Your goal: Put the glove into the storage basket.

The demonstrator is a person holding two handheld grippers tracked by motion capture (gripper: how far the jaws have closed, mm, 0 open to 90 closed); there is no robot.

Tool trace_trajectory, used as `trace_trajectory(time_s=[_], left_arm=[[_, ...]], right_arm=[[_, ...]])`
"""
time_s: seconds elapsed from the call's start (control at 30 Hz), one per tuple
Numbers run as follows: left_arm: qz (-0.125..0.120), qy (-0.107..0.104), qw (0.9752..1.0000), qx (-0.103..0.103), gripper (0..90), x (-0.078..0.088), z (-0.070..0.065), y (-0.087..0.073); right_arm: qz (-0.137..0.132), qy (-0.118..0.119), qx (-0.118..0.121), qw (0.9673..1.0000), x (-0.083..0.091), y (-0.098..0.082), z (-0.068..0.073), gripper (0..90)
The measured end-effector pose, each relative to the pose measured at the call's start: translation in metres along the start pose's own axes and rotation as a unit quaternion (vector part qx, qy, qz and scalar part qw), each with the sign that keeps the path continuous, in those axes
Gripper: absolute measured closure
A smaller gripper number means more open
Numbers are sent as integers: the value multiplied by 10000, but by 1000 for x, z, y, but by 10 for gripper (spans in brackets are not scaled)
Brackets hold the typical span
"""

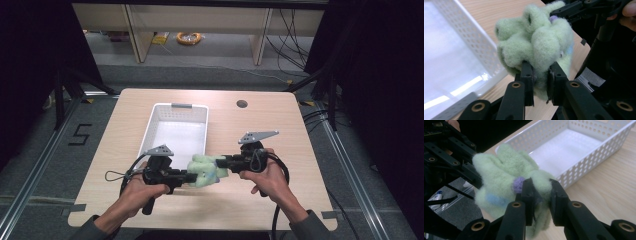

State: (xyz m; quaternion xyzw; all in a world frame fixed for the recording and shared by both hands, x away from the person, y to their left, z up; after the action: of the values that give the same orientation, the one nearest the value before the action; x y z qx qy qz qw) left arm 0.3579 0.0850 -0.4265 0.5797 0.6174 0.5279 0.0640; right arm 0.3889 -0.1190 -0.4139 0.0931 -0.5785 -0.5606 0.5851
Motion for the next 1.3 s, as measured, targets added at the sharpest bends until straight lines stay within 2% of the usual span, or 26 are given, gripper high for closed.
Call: trace_trajectory(time_s=[0.03, 0.13, 0.47, 0.53, 0.63, 0.67, 0.77, 0.8, 0.87, 0.93, 0.97, 1.0, 1.07, 1.17, 1.2, 1.3], left_arm=[[-35, 70, 9999, 105, 769, 5, 6, 1], [2, 188, 9997, 148, 768, 10, 15, 1], [-54, 302, 9992, 256, 768, 25, 34, 4], [-15, 334, 9992, 238, 768, 28, 37, 5], [42, 338, 9991, 263, 767, 31, 41, 6], [21, 391, 9988, 285, 767, 31, 43, 6], [66, 370, 9987, 336, 767, 33, 50, 6], [64, 385, 9987, 333, 767, 33, 51, 6], [127, 371, 9986, 363, 767, 34, 55, 6], [90, 413, 9983, 399, 767, 34, 56, 6], [143, 386, 9984, 384, 767, 35, 58, 6], [92, 448, 9981, 418, 767, 35, 59, 6], [135, 425, 9980, 443, 766, 35, 64, 6], [182, 416, 9980, 450, 767, 36, 66, 6], [181, 478, 9977, 450, 766, 36, 68, 6], [261, 446, 9975, 478, 766, 35, 73, 6]], right_arm=[[33, -53, 121, 9999, -5, 6, -1, 769], [127, -19, 70, 9999, -15, 14, 2, 770], [203, -17, 175, 9996, -38, 33, 3, 769], [232, 56, 102, 9997, -45, 37, 5, 770], [228, 22, 138, 9996, -48, 39, 3, 770], [233, 60, 73, 9997, -49, 40, 4, 769], [241, 70, -8, 9997, -56, 42, 3, 769], [224, 36, 62, 9997, -58, 42, 2, 769], [258, 55, 16, 9997, -61, 43, 2, 770], [259, 26, 38, 9997, -63, 44, 1, 770], [250, 33, 127, 9996, -65, 44, 0, 769], [279, 33, 26, 9996, -68, 45, 1, 769], [287, 16, -12, 9996, -71, 46, 1, 770], [317, 7, -34, 9995, -73, 47, 0, 769], [301, 7, 60, 9995, -76, 47, -1, 769], [329, 5, -26, 9995, -81, 47, -2, 769]])
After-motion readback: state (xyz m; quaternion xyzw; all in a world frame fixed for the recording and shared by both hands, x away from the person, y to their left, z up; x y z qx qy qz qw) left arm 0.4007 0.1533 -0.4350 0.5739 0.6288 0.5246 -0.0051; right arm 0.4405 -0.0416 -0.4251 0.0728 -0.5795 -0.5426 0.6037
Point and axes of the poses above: each handheld gripper's, and its own axes: x roughly backward along the jaws, y roughly out of its top, z roughly to its left, the point moved 5 cm from there along -x, roughly forward along the jaws, and after that the axes turned 1 degree about x, right-handed, at the moved point
